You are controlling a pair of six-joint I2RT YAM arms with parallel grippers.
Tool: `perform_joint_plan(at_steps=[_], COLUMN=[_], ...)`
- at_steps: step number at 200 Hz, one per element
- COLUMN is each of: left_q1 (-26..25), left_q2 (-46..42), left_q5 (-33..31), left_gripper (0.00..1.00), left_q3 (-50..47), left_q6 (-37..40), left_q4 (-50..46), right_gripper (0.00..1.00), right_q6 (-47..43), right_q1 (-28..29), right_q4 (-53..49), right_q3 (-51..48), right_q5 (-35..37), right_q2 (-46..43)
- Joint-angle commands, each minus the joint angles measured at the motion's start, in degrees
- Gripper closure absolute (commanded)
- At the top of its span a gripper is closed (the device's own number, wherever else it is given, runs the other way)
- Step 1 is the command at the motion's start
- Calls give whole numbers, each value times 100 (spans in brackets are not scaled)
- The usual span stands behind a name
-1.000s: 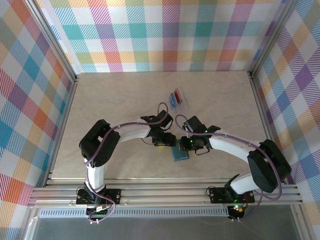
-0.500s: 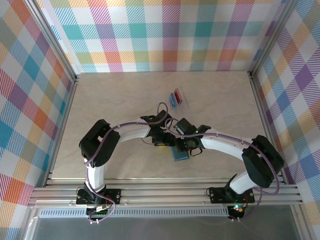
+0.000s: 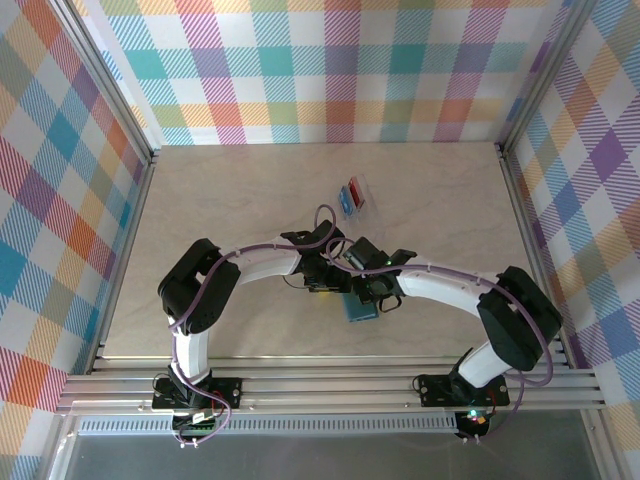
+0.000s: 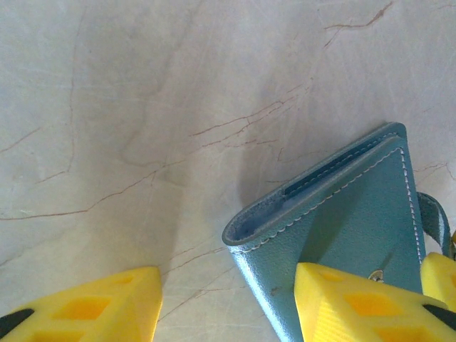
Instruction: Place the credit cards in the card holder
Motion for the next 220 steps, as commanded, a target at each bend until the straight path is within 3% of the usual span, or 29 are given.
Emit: perform_joint_plan(at_steps=[1,77,155,220], left_q1=[-140,-141,-139,-148], left_q2=[449,507,552,600], left_q5=[588,610,730,810], left_gripper=[48,48,50,51], left_q3=[-217,-190,-207,-212], left_q6=[-30,-31,-69,-121], left_q4=[447,441,530,592], right_gripper=[81,100,100,100], right_q6=[-2,11,78,197], right_q1=[32,32,-229,-284], right_q4=[-134,-134,433,567], right_q3=[77,76,-64,6], right_q5=[136,81,-1227,-1345], right_q2=[-196,-245,-152,165])
